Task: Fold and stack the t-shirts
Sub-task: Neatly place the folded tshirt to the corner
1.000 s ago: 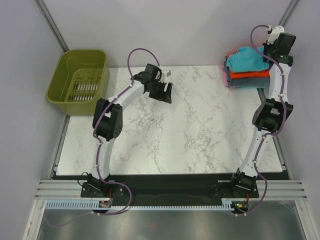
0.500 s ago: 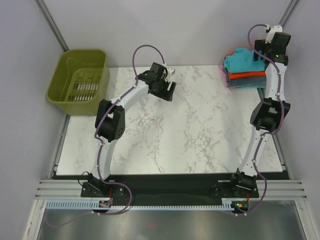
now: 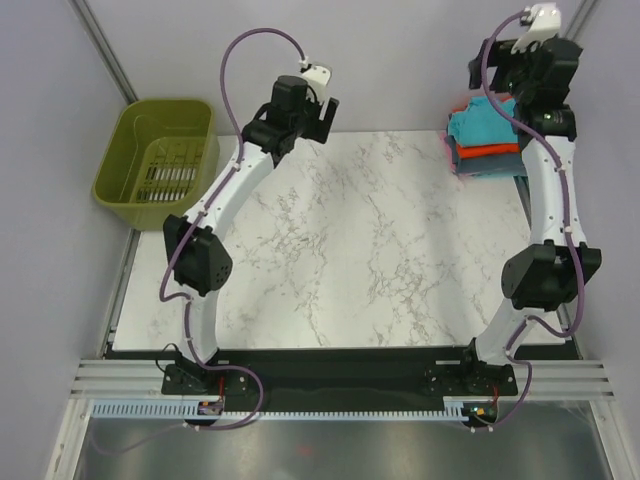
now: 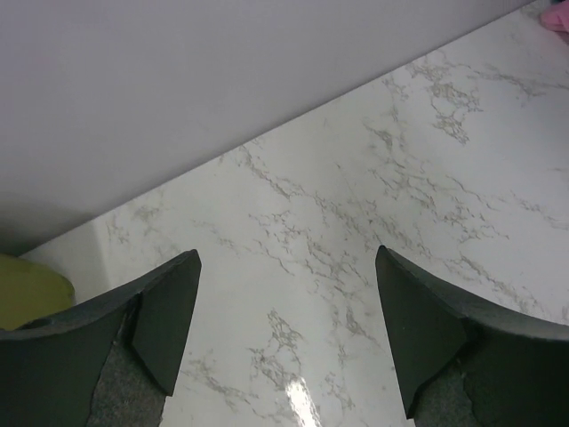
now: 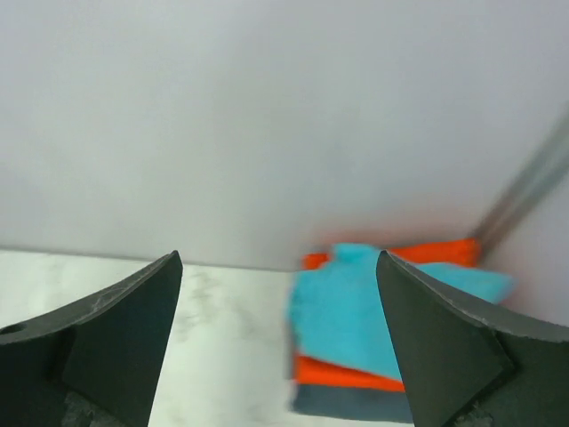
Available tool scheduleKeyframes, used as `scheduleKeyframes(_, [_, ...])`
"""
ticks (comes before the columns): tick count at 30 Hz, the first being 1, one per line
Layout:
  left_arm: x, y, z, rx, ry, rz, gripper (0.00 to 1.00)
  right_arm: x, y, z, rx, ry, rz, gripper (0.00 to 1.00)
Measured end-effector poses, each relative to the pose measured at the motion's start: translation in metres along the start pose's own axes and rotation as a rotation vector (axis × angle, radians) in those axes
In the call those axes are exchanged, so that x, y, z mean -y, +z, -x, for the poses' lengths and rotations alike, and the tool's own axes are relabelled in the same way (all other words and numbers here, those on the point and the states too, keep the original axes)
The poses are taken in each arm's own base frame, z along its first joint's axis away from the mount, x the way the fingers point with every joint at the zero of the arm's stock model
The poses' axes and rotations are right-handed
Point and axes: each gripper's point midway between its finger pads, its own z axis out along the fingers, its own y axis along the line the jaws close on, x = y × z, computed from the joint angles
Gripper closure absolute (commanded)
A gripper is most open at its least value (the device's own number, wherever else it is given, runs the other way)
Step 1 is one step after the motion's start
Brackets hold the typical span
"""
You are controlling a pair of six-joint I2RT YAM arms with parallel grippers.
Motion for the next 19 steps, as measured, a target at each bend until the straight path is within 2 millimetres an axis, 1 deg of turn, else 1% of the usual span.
scheduleKeyframes(1, [-0.002,-0.005,-0.004,-0.011,-0.026,-0.011,0.12,-0.02,-0.002,-0.018,-0.038,0.055,0.069,0.02])
scheduleKeyframes(2, [-0.005,-0.012,-0.011,-0.03,-0.056,-0.022,0.12,-0.041,-0.005,-0.044,-0.091,0.114,0.127,0.02])
scheduleKeyframes(3, [-0.006,-0.018,-0.02,-0.055,-0.088,-0.041,0.06,-0.058,-0.01,-0.076,-0.168,0.17,0.167,0.02])
scheduleKeyframes(5, [-0.007,-0.033,-0.044,-0.115,-0.152,-0.078,0.03,-0.092,-0.02,-0.153,-0.353,0.26,0.21,0.02])
scheduleKeyframes(6, [-0.008,-0.041,-0.055,-0.141,-0.179,-0.088,0.03,-0.107,-0.03,-0.192,-0.454,0.288,0.207,0.02])
scheduleKeyframes(7, [-0.01,-0.048,-0.066,-0.167,-0.202,-0.092,0.03,-0.12,-0.041,-0.221,-0.536,0.301,0.206,0.02])
scheduleKeyframes(8, [-0.011,-0.054,-0.072,-0.184,-0.217,-0.096,0.03,-0.135,-0.057,-0.253,-0.628,0.304,0.198,0.02])
scheduleKeyframes(9, [-0.01,-0.062,-0.077,-0.195,-0.229,-0.103,0.02,-0.148,-0.072,-0.275,-0.701,0.295,0.193,0.02])
scheduleKeyframes(10, [-0.009,-0.068,-0.08,-0.2,-0.235,-0.108,0.02,-0.159,-0.086,-0.289,-0.749,0.278,0.193,0.02])
scheduleKeyframes(11, [-0.007,-0.075,-0.082,-0.199,-0.24,-0.116,0.02,-0.168,-0.098,-0.295,-0.775,0.256,0.195,0.02])
scheduleKeyframes(12, [-0.004,-0.082,-0.082,-0.197,-0.242,-0.127,0.02,-0.174,-0.109,-0.293,-0.782,0.235,0.195,0.02])
scheduleKeyframes(13, [-0.003,-0.089,-0.082,-0.191,-0.242,-0.133,0.02,-0.177,-0.117,-0.285,-0.773,0.216,0.193,0.02])
scheduleKeyframes(14, [-0.002,-0.094,-0.081,-0.184,-0.243,-0.136,0.02,-0.176,-0.121,-0.274,-0.748,0.206,0.191,0.02])
scheduleKeyframes(16, [0.001,-0.108,-0.08,-0.17,-0.244,-0.154,0.03,-0.165,-0.129,-0.241,-0.664,0.185,0.167,0.02])
scheduleKeyframes(17, [0.003,-0.115,-0.077,-0.152,-0.246,-0.164,0.03,-0.155,-0.133,-0.219,-0.605,0.176,0.15,0.02])
scheduleKeyframes(19, [0.007,-0.127,-0.076,-0.134,-0.248,-0.195,0.04,-0.143,-0.14,-0.19,-0.523,0.166,0.124,0.02])
